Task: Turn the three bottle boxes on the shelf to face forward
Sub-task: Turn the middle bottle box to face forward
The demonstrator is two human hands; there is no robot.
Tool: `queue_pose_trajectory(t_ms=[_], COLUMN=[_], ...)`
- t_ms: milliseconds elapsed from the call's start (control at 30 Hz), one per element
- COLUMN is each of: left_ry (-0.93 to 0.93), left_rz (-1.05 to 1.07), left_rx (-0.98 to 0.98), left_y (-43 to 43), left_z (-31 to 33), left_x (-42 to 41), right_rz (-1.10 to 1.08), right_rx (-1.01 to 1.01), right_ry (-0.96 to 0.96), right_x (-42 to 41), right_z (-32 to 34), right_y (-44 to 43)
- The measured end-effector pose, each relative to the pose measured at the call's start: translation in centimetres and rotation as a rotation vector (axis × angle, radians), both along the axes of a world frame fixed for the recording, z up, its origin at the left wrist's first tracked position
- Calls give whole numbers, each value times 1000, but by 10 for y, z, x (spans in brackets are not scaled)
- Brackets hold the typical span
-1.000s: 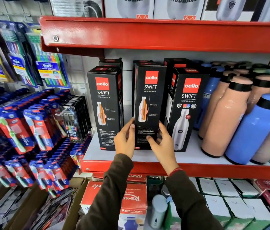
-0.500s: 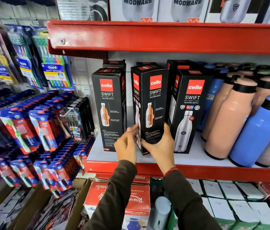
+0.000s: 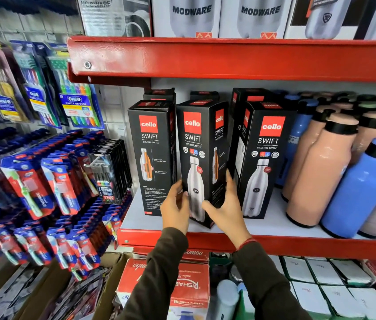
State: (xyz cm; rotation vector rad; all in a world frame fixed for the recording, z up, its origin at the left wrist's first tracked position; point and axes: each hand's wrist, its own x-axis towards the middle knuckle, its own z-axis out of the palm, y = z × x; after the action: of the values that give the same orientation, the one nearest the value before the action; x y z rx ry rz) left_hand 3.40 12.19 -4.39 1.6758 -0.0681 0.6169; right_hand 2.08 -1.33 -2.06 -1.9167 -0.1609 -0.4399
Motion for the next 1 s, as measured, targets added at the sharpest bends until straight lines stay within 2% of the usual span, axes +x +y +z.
queue_pose_trajectory(t_ms=[300, 500, 867, 1000], left_ry=[-39, -36, -31, -39], left_rz=[0, 42, 8, -8], left_rx=[-67, -116, -166, -162], left_y=[0, -7, -15, -15], left_z=[0, -1, 4, 5], left_x=[-3, -1, -6, -9], right_rz=[96, 86, -38, -70], right_rx=[-101, -179, -182, -122], right_ry=[30, 51, -24, -65], right_x=[8, 17, 15, 9], right_z=[1, -1, -11, -13], right_y=[-5, -7, -1, 2])
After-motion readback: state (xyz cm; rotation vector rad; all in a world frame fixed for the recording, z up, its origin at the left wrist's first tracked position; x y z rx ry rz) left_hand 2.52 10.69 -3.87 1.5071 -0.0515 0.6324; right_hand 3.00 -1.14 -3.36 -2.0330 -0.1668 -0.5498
